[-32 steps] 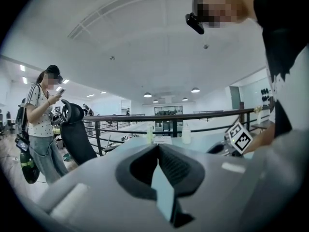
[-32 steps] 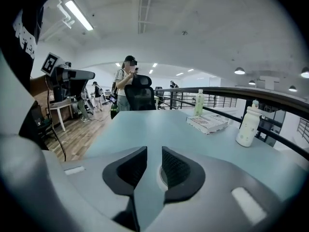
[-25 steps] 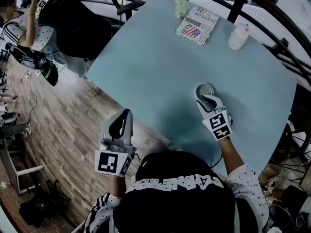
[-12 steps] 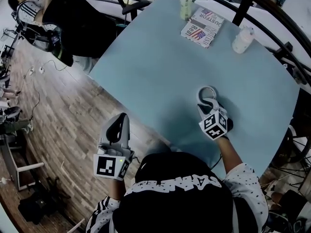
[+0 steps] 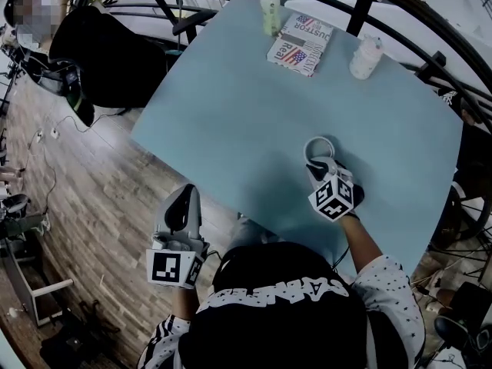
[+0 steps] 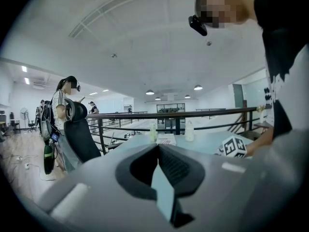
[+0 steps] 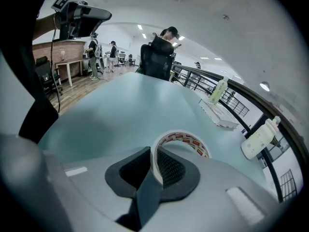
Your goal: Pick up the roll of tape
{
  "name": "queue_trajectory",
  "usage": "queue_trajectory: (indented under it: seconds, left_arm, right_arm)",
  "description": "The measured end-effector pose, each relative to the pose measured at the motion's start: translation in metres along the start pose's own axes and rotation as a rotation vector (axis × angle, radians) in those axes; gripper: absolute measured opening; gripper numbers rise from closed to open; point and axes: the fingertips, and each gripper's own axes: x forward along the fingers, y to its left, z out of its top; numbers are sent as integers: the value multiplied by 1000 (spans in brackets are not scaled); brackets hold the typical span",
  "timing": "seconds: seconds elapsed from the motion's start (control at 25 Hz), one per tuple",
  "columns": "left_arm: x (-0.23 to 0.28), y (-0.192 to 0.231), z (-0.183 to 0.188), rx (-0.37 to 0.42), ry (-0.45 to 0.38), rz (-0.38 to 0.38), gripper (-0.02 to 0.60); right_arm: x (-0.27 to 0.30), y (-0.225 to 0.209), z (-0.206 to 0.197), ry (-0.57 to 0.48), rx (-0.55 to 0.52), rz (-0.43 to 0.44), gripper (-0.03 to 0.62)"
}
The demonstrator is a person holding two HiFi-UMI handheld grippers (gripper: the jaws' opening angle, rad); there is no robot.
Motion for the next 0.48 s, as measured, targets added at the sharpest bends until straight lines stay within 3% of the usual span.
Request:
queue_trajectory:
  seconds: [0.48]
  left_arm:
    - [18,17,20,12,-19,-91,0]
  right_arm:
    - [-37,-19,48,-138,185,-87,51]
